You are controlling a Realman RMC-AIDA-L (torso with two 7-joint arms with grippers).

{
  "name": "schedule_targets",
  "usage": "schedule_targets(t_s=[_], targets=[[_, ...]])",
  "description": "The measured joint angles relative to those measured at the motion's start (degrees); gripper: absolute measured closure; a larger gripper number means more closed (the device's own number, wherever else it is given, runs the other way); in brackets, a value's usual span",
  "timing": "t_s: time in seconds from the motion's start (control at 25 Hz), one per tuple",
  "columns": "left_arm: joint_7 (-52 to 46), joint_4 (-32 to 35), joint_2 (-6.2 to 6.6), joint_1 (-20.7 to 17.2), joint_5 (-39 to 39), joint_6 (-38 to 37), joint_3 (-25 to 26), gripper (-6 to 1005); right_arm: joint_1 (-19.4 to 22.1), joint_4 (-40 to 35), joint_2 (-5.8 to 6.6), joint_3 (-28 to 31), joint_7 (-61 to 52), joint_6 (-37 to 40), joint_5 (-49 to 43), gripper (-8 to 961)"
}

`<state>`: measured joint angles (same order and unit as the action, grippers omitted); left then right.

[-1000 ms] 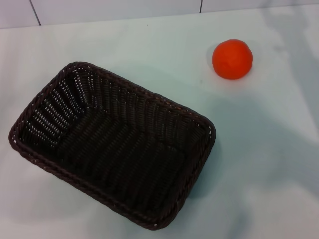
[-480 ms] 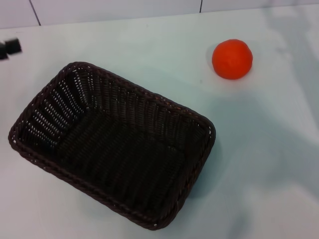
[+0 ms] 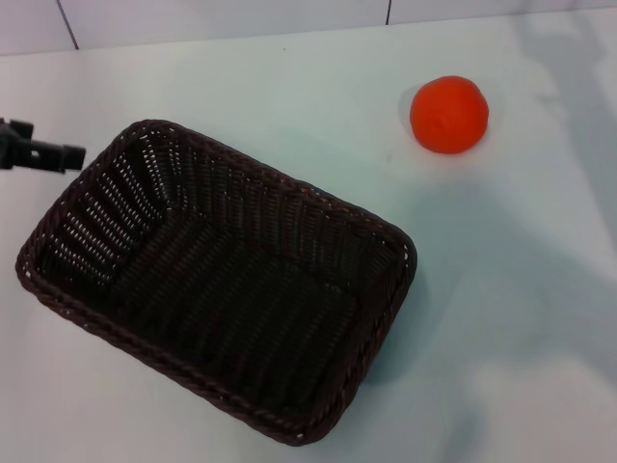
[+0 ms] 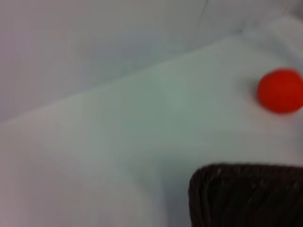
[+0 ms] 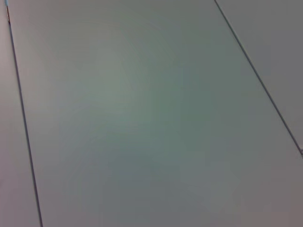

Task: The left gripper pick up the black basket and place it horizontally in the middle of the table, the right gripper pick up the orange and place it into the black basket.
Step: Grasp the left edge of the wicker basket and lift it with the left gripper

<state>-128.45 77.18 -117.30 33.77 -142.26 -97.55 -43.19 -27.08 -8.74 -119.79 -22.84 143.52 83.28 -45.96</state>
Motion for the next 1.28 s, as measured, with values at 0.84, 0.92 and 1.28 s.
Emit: schedule_targets(t_s=[0.84,0.92,1.28], targets=[[-4.68,-8.76,-3.74,6.05,-13.94,4.21,-5.96,143,-0.08,1.27,0.18,0.58,0.51,-1.50,0.00,221],[-4.75,-8.87,-3.74,6.06,-13.98,4.33,-6.09,144,-0.08,1.27,0.18,0.61,0.52,-1.71,0.00,221],[-5.78,-8.81,-3.73,5.99,-14.03,4.51,-5.56,490,-0.09,0.91,0.17,0.91,0.53,-2.62,-0.01,220]])
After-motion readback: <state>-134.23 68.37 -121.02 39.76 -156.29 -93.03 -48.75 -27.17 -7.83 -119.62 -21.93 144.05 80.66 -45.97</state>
